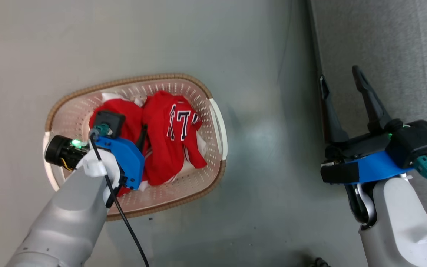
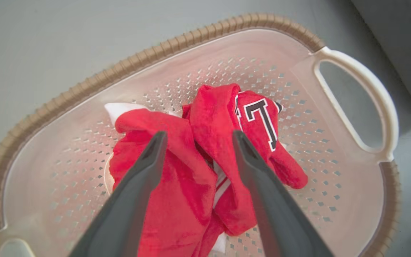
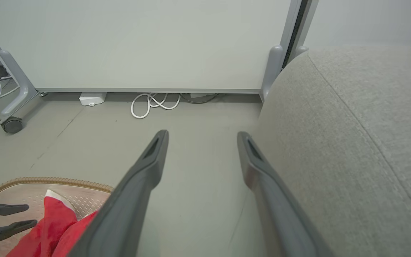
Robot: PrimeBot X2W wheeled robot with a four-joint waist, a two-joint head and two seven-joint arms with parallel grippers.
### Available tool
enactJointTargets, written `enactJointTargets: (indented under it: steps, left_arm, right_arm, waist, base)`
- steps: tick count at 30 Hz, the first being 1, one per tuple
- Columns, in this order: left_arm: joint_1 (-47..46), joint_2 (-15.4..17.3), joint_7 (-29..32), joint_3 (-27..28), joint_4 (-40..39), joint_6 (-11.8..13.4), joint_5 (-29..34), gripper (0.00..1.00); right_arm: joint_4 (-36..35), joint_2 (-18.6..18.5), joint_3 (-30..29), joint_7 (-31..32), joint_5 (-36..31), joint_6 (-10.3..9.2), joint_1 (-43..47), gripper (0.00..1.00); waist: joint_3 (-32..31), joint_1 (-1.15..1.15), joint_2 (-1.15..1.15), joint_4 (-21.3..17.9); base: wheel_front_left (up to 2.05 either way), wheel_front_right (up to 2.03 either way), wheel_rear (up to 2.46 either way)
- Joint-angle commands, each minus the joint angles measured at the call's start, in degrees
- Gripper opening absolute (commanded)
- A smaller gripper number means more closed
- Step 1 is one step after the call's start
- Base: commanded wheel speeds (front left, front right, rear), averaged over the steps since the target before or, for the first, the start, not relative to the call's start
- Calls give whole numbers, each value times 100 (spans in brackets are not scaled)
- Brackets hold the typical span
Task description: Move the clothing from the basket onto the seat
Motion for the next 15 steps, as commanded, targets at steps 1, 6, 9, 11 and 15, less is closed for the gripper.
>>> enactJointTargets:
  steps: [1,6,9,11,15]
  left_arm:
    - [-117,40,28,-21,17,-8,-40,100]
    - [-401,41,273,-178,135,-8,-478,100]
    - [-527,90,367,-310,234,-8,-605,100]
    - [-641,87,446,-395,274,-8,-702,100]
    - [-851,110,465,-518,417,-8,-819,100]
  right_arm:
    - [-39,-10,1,-18,-31,0,-96,100]
    - [-180,-10,8,-17,-19,0,-205,100]
    - [-259,-10,7,-18,-29,0,-263,100]
    - [-303,-10,4,-18,-16,0,-284,100]
    - [-390,-10,-5,-17,22,0,-307,100]
  waist:
    - [245,-1,0,1]
    - [629,-1,0,8]
    - [841,-1,0,8]
    - [978,-1,0,-3]
    - [1190,-1,0,4]
  base:
    - [0,0,0]
    - [0,0,0]
    - [0,0,0]
    - [0,0,0]
    - [0,0,0]
